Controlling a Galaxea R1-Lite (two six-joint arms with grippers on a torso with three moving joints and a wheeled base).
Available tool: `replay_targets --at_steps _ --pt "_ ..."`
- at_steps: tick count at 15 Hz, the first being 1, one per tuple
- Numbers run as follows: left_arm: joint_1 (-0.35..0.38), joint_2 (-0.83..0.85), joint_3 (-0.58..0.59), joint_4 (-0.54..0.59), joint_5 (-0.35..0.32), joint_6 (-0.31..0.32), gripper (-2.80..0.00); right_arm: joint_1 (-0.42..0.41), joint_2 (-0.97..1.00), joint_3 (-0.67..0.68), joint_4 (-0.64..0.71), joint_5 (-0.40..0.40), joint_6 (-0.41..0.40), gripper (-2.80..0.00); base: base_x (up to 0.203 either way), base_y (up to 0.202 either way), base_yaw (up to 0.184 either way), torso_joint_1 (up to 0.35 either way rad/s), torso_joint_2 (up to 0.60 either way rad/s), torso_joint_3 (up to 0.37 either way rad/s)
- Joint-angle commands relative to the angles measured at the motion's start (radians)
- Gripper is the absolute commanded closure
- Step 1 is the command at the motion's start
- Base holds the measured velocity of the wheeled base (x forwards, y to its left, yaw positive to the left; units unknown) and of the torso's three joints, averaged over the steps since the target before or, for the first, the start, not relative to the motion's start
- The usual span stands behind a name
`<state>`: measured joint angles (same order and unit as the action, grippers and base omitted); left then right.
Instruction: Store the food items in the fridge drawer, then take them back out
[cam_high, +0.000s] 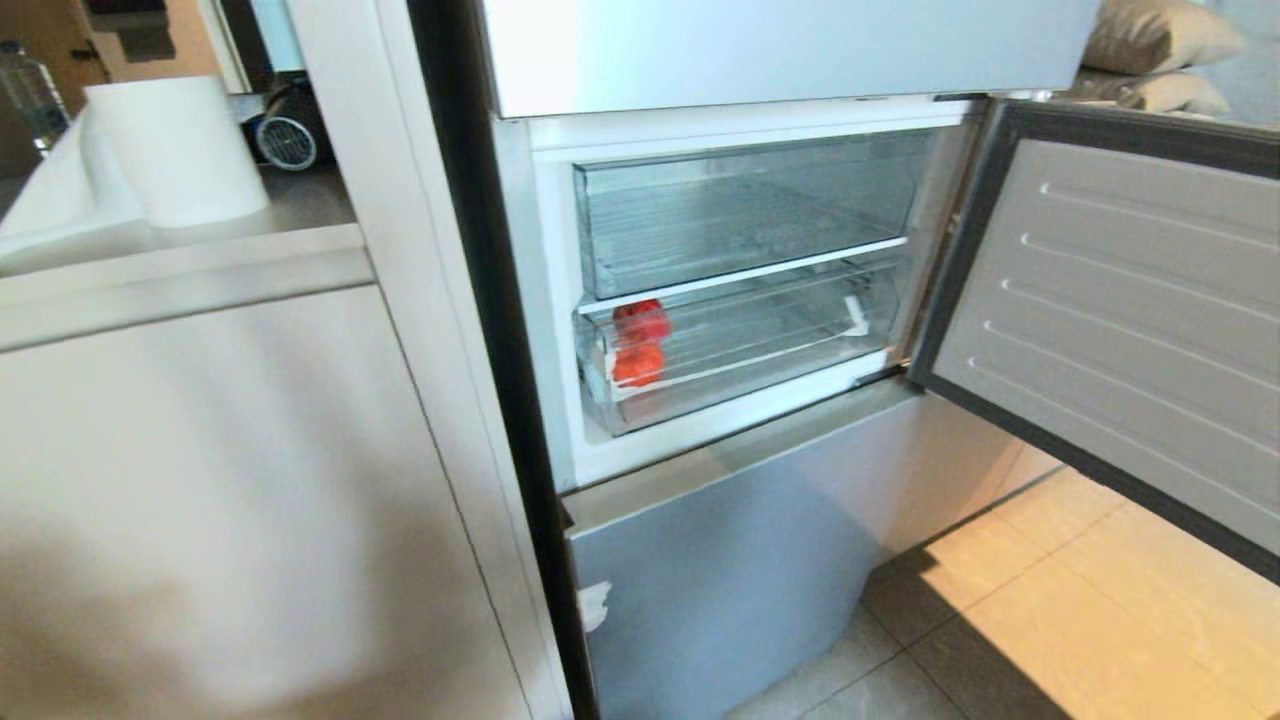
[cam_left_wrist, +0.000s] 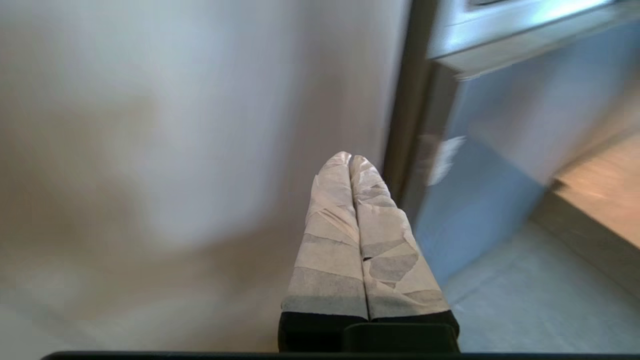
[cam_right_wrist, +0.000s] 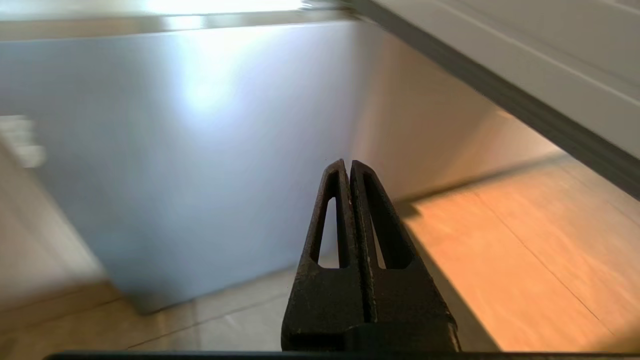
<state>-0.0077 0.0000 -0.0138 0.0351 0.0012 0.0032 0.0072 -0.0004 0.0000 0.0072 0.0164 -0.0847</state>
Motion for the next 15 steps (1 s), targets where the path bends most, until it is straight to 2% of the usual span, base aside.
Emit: replay_targets --at_steps 1,6,9,15 --pt "0.000 0.002 0.000 0.000 0.000 0.000 0.00 0.000 0.000 0.002 0.000 0.000 -0.003 0.00 0.002 0.010 -0.171 -0.002 0.00 0.002" --pt "0.000 0.000 0.000 0.001 0.000 0.000 0.00 0.000 0.000 0.000 -0.003 0.000 0.011 0.00 0.001 0.006 -0.151 0.003 0.00 0.003" --pt "0.000 0.001 0.000 0.000 0.000 0.000 0.00 0.000 0.000 0.000 -0.003 -0.001 0.040 0.00 0.000 0.003 -0.018 -0.001 0.00 0.000" --pt "0.000 0.002 0.000 0.002 -0.001 0.005 0.00 0.000 0.000 0.000 -0.003 -0.001 0.042 0.00 0.000 0.000 0.000 0.000 0.00 0.000"
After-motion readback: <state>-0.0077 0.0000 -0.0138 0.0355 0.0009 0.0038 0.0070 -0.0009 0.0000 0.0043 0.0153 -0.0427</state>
